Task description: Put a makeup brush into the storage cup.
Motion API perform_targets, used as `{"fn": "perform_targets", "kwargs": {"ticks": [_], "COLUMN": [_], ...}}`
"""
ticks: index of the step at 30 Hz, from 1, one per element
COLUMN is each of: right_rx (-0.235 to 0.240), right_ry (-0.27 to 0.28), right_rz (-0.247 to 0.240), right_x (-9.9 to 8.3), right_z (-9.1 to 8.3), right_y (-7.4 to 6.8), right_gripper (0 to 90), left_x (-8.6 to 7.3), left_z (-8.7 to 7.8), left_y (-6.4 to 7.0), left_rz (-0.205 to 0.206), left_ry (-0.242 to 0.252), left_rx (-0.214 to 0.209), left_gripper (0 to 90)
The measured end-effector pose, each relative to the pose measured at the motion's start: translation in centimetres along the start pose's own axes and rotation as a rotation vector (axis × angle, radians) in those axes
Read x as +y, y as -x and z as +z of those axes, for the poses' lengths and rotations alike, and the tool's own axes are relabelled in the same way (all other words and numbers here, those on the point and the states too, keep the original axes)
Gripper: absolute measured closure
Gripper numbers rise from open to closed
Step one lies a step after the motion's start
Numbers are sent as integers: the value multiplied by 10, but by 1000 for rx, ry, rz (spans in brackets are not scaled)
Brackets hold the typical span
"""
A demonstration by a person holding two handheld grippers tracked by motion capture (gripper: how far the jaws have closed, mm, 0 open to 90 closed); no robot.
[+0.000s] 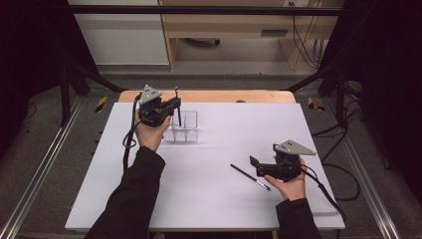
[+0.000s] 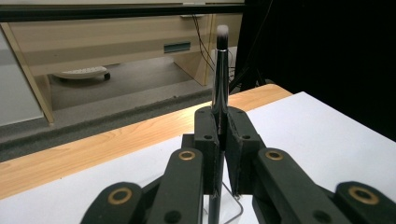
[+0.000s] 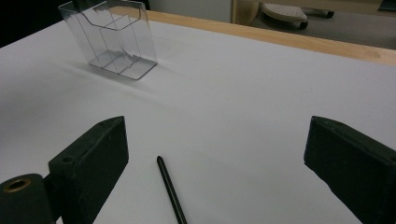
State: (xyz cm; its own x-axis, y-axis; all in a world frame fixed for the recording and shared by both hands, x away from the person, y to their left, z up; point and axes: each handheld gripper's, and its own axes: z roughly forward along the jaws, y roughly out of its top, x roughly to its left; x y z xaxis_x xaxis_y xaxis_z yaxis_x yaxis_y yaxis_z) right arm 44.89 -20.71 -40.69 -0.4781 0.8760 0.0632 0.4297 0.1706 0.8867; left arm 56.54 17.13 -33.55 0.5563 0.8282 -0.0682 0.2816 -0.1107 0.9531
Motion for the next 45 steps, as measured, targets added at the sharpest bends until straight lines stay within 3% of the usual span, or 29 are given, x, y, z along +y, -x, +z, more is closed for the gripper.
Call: {"fn": "perform_targets", "kwargs": {"ticks": [12, 31, 45], "right_rx": [0, -3, -2], "right_ry": [0, 7, 5], "right_rz": [-2, 1, 2], "right_x": [0, 1, 0], "right_z": [0, -2, -2], "right_y": [0, 2, 2], "right_gripper": [67, 65, 64], "left_x": [2, -8, -25], "left_z": [13, 26, 31], "left_y": [-9, -22, -26], "left_rz": [-2, 17, 19], "left_ry": [2, -44, -77], "left_rx": [26, 76, 78], "left_gripper": [833, 833, 834]}}
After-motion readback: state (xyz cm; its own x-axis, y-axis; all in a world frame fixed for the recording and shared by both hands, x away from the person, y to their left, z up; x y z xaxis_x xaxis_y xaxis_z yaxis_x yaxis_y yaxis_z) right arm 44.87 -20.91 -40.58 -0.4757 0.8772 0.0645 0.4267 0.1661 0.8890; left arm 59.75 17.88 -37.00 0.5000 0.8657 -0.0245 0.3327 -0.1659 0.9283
